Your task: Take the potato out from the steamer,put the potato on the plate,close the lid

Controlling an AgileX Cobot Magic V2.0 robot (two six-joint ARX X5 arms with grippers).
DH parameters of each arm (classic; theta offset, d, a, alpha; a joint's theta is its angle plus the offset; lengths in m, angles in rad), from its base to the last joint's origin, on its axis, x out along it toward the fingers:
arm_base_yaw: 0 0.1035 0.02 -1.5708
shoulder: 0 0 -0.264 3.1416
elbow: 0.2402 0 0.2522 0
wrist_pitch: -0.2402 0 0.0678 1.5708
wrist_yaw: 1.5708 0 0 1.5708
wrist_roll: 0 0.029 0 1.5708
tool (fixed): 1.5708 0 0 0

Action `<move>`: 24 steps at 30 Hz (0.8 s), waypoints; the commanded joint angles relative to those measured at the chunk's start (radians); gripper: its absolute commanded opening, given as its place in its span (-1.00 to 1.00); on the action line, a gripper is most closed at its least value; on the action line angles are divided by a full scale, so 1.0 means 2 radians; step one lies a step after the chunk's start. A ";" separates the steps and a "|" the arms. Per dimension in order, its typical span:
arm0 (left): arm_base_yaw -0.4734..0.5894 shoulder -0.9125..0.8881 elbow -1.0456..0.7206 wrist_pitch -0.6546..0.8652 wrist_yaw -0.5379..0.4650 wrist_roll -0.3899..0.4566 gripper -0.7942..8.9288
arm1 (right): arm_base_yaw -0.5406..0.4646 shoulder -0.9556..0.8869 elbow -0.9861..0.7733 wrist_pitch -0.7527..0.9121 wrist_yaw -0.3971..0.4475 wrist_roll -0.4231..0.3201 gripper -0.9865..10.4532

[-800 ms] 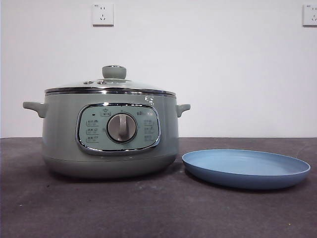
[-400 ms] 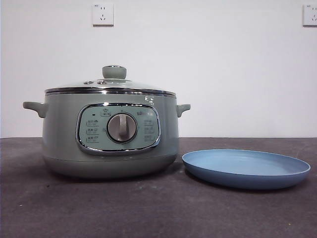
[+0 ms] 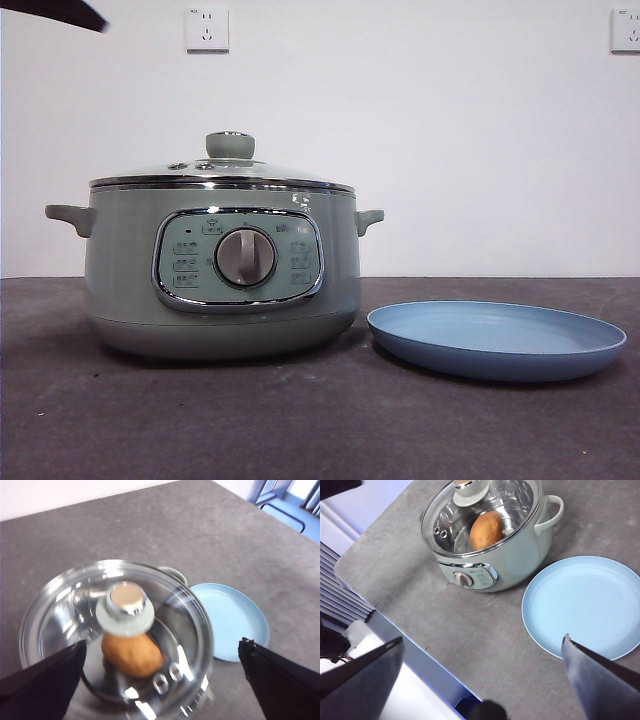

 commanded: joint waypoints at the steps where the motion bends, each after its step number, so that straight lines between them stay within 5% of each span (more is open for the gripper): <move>1: -0.020 0.051 0.027 0.010 -0.030 0.021 0.54 | 0.001 0.002 0.000 0.002 -0.001 0.001 0.27; 9: -0.062 0.162 0.080 0.045 -0.087 0.041 0.54 | 0.001 0.004 0.000 0.002 -0.001 0.001 0.27; 24: -0.076 0.251 0.088 0.084 -0.113 0.052 0.51 | 0.001 0.004 0.000 0.002 0.000 0.001 0.27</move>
